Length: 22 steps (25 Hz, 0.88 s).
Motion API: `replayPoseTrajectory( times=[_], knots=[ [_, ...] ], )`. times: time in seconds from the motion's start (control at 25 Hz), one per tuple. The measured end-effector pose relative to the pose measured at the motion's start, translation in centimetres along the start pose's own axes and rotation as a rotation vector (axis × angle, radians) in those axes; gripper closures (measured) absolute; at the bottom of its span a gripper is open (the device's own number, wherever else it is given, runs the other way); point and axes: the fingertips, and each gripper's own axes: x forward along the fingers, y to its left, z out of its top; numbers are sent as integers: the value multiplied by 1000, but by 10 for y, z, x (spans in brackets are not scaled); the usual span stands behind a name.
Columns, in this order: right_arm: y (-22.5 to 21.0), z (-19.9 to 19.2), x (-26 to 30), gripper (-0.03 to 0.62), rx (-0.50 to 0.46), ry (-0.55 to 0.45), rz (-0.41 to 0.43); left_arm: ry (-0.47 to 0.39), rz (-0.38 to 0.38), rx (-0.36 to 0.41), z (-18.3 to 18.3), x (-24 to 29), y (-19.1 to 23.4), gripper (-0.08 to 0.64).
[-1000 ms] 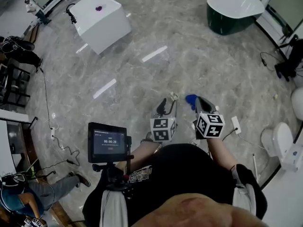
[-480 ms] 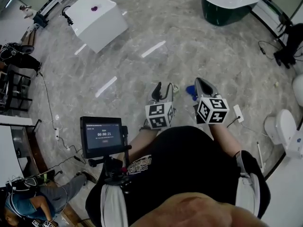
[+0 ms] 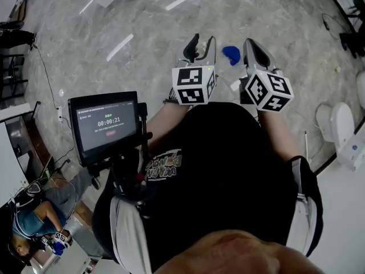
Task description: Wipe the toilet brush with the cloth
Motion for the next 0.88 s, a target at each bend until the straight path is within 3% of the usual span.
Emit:
replayPoseTrajectory(
  times=[0.2,0.88],
  knots=[
    [8,-20,1,592,-36,37,5,-2,1,13,-6,-5,-2,397],
    [16,-28,6,592,-73,57,48,-7,23,12,-13,-7,-3,397]
  ],
)
